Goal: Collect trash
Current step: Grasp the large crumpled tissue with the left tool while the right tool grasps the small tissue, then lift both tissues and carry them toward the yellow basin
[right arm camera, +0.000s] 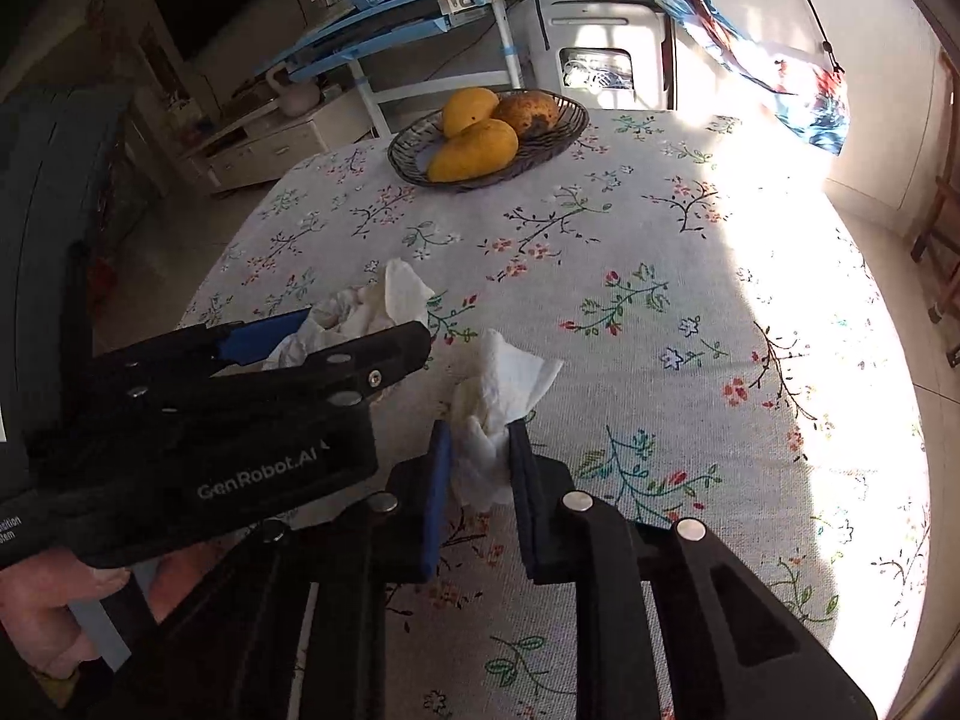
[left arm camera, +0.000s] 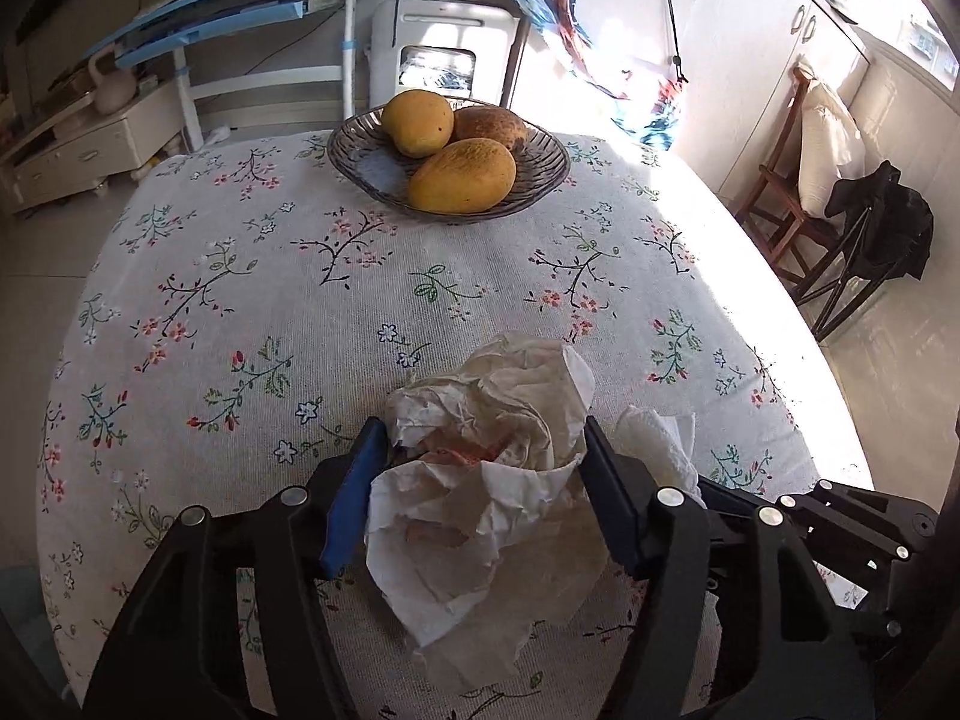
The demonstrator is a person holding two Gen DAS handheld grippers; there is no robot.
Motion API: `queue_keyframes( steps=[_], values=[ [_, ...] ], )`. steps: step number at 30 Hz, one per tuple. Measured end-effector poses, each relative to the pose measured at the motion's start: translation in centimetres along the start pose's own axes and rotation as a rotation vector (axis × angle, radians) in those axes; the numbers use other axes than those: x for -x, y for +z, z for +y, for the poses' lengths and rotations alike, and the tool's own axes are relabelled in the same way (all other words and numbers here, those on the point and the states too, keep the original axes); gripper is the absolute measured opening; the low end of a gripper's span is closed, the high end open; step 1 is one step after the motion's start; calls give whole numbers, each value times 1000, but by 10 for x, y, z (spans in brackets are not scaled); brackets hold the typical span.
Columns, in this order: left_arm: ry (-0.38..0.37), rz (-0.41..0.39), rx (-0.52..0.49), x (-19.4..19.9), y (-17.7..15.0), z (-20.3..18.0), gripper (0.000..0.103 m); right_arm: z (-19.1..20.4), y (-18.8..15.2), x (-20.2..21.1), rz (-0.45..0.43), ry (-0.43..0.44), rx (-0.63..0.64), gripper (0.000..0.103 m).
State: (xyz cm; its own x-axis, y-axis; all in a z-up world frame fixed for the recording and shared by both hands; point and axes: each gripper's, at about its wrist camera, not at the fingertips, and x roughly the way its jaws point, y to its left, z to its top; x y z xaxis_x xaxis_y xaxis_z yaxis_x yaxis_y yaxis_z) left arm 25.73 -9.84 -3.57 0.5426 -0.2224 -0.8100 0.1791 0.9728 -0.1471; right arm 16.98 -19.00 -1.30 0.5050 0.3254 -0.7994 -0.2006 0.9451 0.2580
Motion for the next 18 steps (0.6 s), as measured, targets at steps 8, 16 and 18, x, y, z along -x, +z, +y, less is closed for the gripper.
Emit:
queue_keyframes(
  steps=[8, 16, 18],
  values=[
    [15, -45, -40, 27, -10, 14, 36, 3, 0, 4, -11, 19, 1, 17],
    [29, -88, -80, 66, -31, 21, 36, 6, 1, 18, -47, 59, -16, 16],
    [40, -96, -90, 73, -37, 21, 36, 8, 1, 21, -53, 66, -16, 16]
  ],
)
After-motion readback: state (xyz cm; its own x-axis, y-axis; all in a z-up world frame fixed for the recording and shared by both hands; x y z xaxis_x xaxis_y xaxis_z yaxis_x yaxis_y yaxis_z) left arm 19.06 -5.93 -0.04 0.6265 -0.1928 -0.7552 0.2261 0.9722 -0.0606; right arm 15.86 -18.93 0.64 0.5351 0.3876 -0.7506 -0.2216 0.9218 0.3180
